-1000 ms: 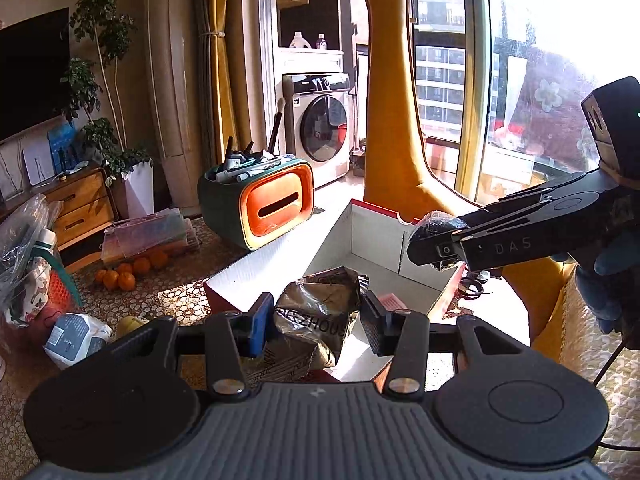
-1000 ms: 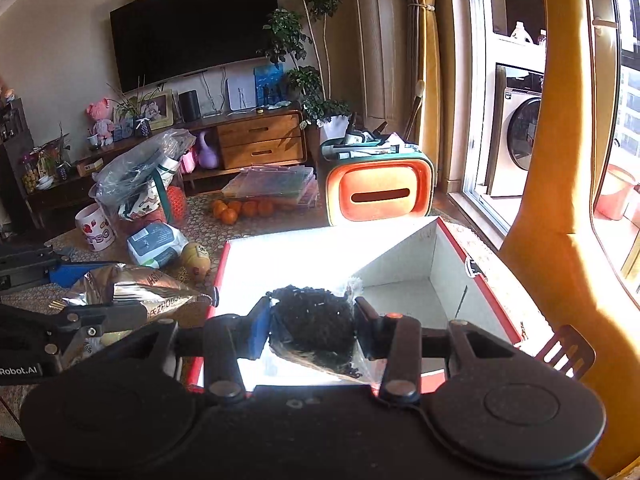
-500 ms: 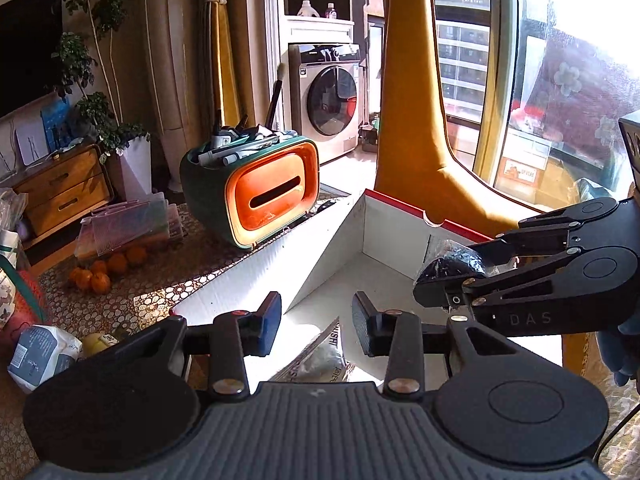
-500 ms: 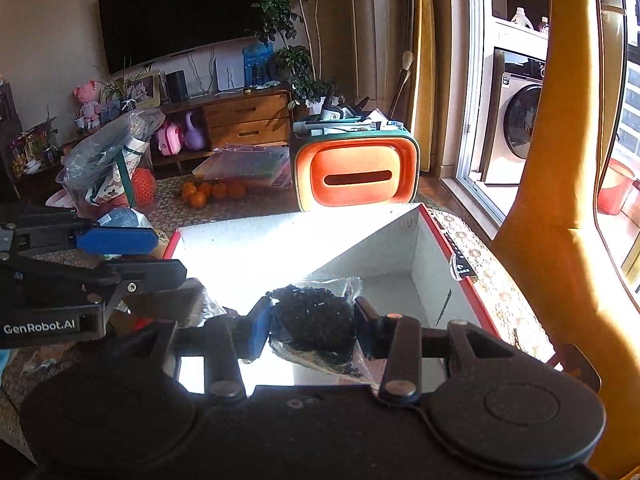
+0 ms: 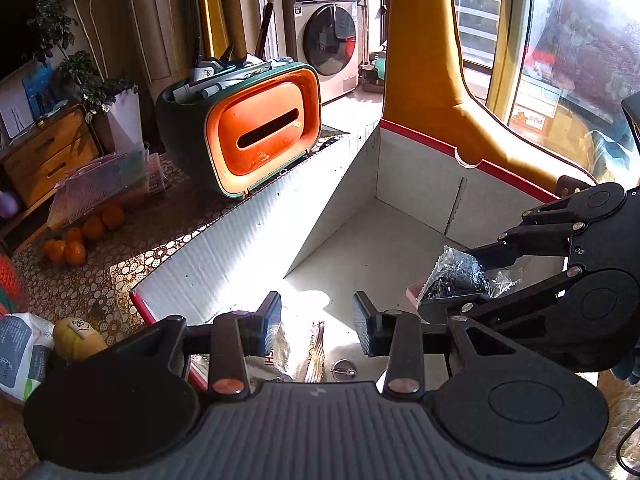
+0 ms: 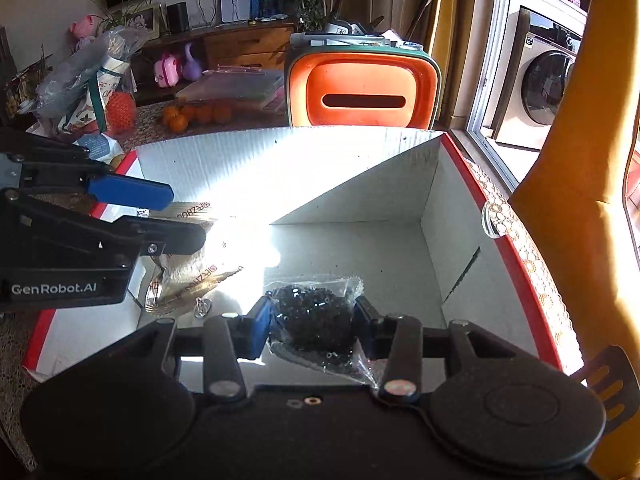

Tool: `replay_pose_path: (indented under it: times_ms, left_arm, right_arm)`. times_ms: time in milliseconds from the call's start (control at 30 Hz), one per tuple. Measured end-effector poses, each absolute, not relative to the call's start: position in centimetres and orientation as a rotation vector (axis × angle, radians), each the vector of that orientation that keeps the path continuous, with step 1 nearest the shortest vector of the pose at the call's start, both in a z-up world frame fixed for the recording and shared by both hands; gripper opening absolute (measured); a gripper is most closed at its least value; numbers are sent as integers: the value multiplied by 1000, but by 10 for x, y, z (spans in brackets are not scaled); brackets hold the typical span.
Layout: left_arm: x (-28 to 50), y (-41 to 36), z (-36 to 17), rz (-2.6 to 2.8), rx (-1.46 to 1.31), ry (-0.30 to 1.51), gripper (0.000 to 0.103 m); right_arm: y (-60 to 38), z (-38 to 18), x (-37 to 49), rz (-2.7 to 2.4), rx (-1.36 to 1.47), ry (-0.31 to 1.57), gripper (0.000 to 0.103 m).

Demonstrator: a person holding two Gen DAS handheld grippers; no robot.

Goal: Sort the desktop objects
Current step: 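Open the left tool to drop the foil bag while the right tool releases the dark bag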

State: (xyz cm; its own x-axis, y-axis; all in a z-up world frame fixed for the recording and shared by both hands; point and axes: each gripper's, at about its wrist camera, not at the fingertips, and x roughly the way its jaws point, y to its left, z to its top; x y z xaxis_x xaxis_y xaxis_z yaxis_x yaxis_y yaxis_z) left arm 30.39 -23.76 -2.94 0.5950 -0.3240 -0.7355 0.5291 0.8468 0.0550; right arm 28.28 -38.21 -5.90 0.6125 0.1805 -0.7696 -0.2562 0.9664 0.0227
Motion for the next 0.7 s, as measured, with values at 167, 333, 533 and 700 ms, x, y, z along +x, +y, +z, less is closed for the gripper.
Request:
replay_pose_path:
  times_ms: [167,333,533,700]
  left_arm:
    - [308,-237,-38,-492,277,827,38]
    - [306,-234,-40,-480,265,835,38]
    - [298,-226,-35,-480,235,813,38]
    - [286,-220,-26,-513,193,792,46]
  right_arm:
    - [-380,-68,287,252,-106,915,45]
    - [-381,-69,285,255,-105,911,55]
    - [-380,-62,277,263,-112,890,64]
    - [-382,-53,267,270,-98,865,66]
